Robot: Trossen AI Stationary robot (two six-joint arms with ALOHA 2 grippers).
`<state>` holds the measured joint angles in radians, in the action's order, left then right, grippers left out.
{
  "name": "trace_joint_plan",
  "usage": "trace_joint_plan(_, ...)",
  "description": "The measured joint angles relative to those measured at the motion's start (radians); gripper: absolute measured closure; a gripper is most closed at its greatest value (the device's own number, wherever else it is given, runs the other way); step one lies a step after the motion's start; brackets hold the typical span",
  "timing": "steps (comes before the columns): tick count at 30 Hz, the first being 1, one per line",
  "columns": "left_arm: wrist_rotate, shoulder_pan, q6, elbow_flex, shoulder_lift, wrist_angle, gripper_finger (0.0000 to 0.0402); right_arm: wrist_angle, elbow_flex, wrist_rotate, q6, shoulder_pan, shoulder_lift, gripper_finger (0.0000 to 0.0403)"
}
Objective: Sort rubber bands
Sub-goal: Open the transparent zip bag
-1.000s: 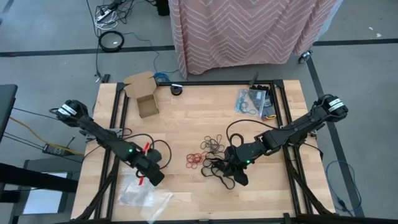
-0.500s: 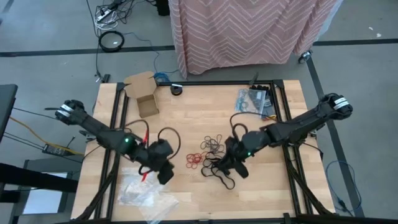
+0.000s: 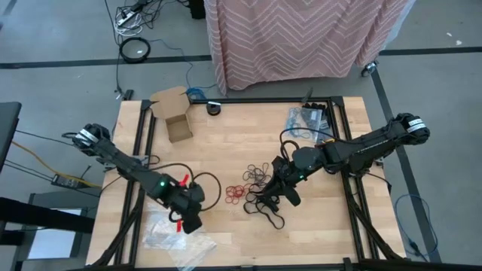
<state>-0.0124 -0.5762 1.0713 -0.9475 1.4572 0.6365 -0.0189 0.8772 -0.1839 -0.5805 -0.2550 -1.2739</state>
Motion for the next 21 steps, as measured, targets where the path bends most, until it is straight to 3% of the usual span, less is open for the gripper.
trace_joint_plan(7,0.069,-0.002,0.007,0.140,0.060,-0.202,0.0238,-0.004,0.000,0.001,0.009,0.010,0.000,0.0305)
trace_joint_plan(13,0.077,0.006,0.055,0.212,0.065,-0.239,0.0193,-0.005,0.000,-0.002,0.008,0.008,0.000,0.0307)
trace_joint_plan(17,0.105,0.004,0.066,0.235,0.066,-0.295,0.0197,-0.006,0.000,-0.001,0.008,0.009,0.000,0.0307)
trace_joint_plan(21,0.133,0.000,0.067,0.237,0.069,-0.388,0.0252,-0.006,0.000,-0.001,0.007,0.009,0.000,0.0308)
